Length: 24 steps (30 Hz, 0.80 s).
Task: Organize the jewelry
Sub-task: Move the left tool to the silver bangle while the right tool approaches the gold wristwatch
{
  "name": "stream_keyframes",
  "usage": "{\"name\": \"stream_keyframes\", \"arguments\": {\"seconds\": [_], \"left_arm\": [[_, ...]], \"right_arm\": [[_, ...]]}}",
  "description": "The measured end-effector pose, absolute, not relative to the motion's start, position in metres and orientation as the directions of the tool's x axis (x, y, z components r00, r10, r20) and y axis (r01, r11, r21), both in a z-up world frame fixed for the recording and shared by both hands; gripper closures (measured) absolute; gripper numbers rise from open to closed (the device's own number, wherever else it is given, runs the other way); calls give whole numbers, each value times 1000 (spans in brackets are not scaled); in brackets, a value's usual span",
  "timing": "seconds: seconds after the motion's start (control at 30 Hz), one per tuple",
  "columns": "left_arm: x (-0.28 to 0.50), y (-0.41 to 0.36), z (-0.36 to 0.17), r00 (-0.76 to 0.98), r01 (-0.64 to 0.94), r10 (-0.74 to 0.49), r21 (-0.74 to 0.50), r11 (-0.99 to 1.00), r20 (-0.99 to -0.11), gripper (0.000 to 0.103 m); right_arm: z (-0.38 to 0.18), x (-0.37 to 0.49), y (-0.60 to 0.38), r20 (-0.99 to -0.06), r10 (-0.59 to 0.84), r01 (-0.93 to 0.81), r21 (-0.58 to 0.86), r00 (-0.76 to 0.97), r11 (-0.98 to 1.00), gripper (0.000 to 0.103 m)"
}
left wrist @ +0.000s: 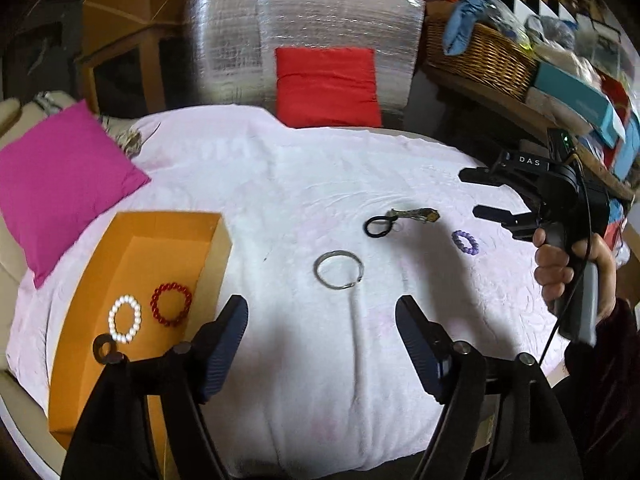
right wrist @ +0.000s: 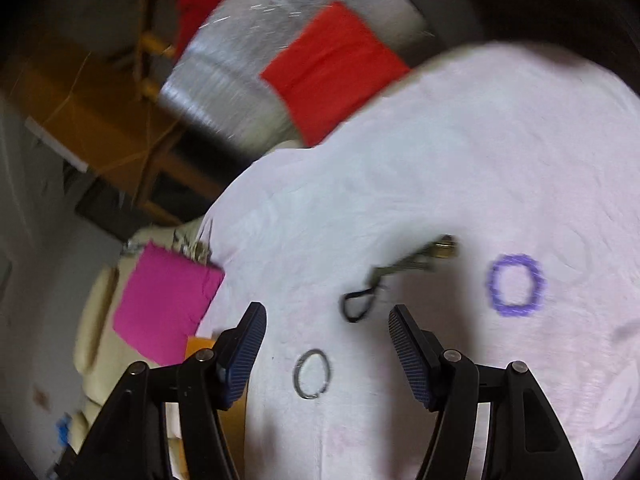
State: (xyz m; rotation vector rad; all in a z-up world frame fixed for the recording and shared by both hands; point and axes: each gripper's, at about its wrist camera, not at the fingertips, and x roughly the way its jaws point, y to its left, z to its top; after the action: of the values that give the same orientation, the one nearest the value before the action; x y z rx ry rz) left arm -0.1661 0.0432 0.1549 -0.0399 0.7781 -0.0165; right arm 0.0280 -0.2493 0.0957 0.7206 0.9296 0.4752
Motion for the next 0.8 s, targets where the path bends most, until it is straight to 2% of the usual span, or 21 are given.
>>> {"name": "stream_keyframes", "arguments": {"seconds": [0.17, 0.33, 0.5, 0.63, 0.8], "left_arm": [[-131, 25, 136, 714, 3, -22, -28, 1000, -700, 25], [-86, 17, 91, 713, -56, 13, -38, 998, -701, 25], [-69, 20, 59, 763, -118, 49, -65, 991, -644, 25], [-61, 28, 51, 732, -132, 31, -97, 987, -680, 25], [-59, 36, 47, 719, -151, 88, -32, 988, -689, 25]], "right_arm": [[69, 45, -271, -536, 692, 65, 811, 484, 582, 35], [47, 68, -252, -579, 681, 111, 792, 448, 600, 35], [27, 87, -237, -598, 650, 165, 783, 469, 600, 35], [17, 101, -229, -622, 615, 198, 763, 484, 616, 35], [6, 114, -230, -652, 566, 299, 747, 504, 594, 35]]}}
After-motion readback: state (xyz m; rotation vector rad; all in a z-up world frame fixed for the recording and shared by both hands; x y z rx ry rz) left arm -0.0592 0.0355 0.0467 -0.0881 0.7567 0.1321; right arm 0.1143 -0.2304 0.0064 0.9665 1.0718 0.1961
